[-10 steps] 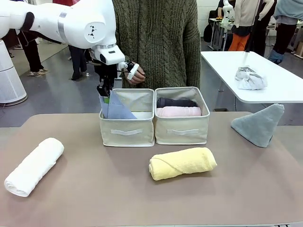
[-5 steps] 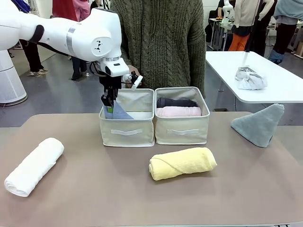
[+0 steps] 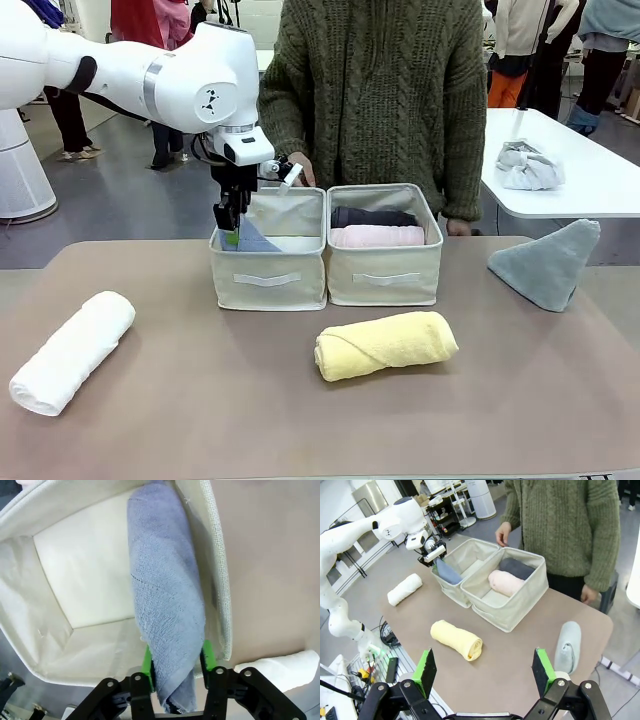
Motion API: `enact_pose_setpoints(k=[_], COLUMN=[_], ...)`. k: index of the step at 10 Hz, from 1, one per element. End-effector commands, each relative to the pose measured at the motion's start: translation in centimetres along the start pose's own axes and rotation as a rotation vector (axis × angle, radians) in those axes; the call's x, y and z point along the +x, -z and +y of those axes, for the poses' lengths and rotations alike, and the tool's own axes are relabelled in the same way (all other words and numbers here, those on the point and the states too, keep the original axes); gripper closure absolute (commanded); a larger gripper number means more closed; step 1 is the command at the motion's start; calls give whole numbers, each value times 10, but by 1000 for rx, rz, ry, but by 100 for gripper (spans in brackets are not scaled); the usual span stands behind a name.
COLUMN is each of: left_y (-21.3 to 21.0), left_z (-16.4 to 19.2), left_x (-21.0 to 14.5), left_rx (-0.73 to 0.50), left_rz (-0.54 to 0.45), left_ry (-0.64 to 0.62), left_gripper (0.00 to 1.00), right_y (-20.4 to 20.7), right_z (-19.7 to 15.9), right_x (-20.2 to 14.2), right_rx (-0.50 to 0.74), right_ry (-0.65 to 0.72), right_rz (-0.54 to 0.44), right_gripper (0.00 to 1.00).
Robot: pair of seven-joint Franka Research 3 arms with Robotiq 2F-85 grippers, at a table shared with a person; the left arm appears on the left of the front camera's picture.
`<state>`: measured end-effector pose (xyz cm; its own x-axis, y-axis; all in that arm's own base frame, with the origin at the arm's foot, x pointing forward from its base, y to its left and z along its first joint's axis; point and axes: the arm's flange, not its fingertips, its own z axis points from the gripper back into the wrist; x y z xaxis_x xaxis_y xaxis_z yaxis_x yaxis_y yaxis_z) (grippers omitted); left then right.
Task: Sort the towels based on their folding style.
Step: Pick up one triangle-folded towel and place it in the left Fabric basket.
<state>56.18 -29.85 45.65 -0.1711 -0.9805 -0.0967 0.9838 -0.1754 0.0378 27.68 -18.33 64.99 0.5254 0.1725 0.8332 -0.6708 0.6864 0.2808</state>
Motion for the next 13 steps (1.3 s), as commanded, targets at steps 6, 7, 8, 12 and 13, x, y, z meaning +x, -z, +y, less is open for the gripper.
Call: enact_pose_setpoints(k=[6,7,8,12,13], left_y=[-4,-5,-7,-137,-154], left_z=[-6,-6,-7,-42,-59], left_x=[-2,-3,-4,-110,-157], left_rx=[-2,-2,-5,0,-16], left_rz=[0,-2,-8,-269,-326], left_ry=[-6,-7,-10,-131,-187], left_gripper=[0,0,0,0,0], right_y=[1,1,1,1,1], right_z=[-1,-1,-1,-1,-1], right_x=[0,0,0,0,0], right_rx=[10,10,10,10,10], right_ry=[0,0,0,0,0], right_rz=[-1,-1,-1,-1,-1], right_gripper=[0,0,0,0,0])
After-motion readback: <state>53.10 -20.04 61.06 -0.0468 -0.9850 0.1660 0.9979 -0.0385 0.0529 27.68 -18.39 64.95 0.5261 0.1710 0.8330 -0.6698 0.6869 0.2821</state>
